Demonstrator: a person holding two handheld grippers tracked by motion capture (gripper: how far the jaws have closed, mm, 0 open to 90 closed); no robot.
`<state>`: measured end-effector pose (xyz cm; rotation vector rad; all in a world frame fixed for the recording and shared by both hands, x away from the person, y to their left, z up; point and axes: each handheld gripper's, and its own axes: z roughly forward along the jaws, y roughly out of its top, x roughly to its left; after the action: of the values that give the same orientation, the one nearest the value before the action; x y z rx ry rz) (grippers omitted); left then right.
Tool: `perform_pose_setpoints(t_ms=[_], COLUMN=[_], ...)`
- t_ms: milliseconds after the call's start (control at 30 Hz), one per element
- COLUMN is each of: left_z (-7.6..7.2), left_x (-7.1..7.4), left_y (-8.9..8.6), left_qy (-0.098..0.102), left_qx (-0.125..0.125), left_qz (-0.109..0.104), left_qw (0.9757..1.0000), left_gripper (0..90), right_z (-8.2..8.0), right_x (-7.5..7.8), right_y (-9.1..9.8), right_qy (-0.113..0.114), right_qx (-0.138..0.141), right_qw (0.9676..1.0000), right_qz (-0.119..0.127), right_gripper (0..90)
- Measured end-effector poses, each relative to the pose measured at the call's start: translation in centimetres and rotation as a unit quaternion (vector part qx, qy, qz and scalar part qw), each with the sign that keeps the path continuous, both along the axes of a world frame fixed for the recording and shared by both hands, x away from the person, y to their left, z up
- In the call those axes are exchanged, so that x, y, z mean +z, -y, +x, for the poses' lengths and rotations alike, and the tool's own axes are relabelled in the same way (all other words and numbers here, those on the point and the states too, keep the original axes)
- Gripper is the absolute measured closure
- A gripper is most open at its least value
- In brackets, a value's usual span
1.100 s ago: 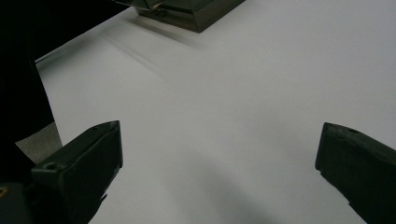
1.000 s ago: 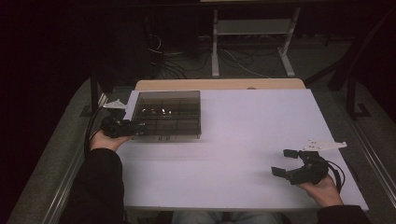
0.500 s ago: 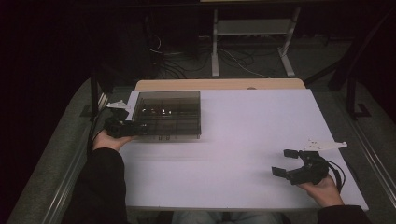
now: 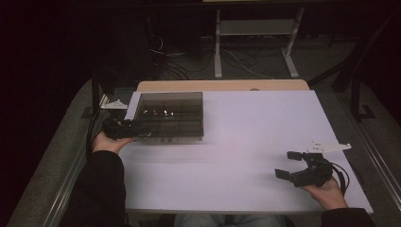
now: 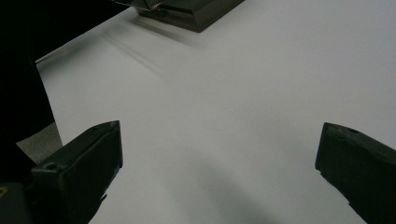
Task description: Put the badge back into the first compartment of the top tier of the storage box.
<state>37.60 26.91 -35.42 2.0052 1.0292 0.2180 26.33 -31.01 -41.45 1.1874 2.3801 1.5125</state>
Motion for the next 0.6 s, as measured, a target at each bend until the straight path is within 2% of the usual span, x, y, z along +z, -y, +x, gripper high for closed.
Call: perform_pose_setpoints(t_ms=[367, 500, 600], left_z=[-1.3, -1.9, -2.3], left_x=[0.8, 1.3, 1.7], left_y=[1.2, 1.9, 2.6], left_qy=[0.023, 0.040, 0.039], left_qx=[0.010, 0.007, -0.004], left_qz=[-0.017, -0.009, -0.012], left_qw=[0.9995, 0.9992, 0.9991], left_gripper=[17.6, 12.5, 7.9], right_z=[-0.1, -0.2, -0.2], right_x=[0.1, 0.0, 0.0], right_y=[0.2, 0.2, 0.2], right_qy=[0.001, -0.004, -0.002], right_qx=[-0.002, -0.004, -0.003], right_qw=[1.0000, 1.0000, 1.0000], right_qz=[0.002, 0.003, 0.003], right_gripper=[0.5, 0.5, 0.5])
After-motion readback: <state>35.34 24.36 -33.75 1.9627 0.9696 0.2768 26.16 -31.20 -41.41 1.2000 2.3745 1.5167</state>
